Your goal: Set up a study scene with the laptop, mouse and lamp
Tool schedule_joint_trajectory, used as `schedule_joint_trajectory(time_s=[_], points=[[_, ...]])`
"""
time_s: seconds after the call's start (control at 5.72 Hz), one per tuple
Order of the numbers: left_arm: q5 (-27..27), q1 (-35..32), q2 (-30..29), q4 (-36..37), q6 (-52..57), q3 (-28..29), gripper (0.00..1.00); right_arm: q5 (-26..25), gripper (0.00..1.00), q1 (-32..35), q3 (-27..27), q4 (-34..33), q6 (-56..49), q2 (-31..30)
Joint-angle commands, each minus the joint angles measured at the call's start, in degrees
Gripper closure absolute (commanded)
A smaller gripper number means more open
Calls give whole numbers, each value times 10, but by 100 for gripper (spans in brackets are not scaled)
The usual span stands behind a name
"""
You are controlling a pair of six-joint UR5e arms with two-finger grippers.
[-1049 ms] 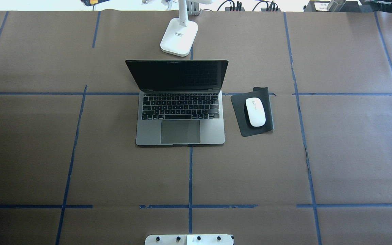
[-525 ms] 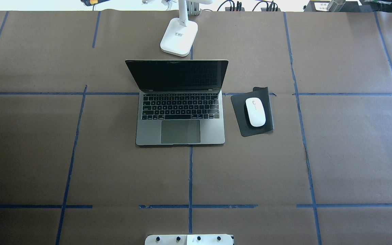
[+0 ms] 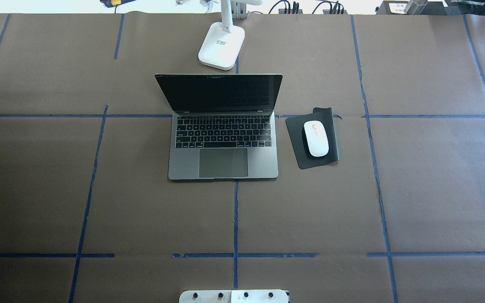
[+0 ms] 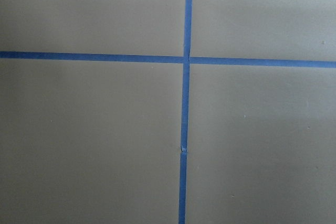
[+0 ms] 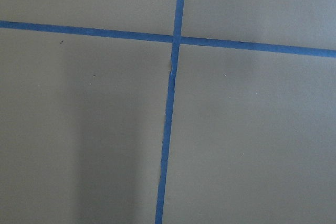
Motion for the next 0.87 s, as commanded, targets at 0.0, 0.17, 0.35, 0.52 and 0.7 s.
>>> schedule_joint_trajectory(time_s=[0.0, 0.17, 0.35, 0.52, 0.7], points=[[4, 13, 6, -32, -2, 7, 0, -4, 0, 2, 11, 0, -3, -10], [3, 17, 9, -30, -1, 8, 0, -3, 0, 2, 11, 1, -9, -15], [17, 24, 26, -60, 4, 12, 0, 1, 0, 2, 20, 3, -21, -26], [30, 34, 31, -89, 0, 10, 0, 1, 0, 2, 18, 3, -22, -29], [29, 37, 29, -81, 1, 8, 0, 1, 0, 2, 18, 3, -22, -25]])
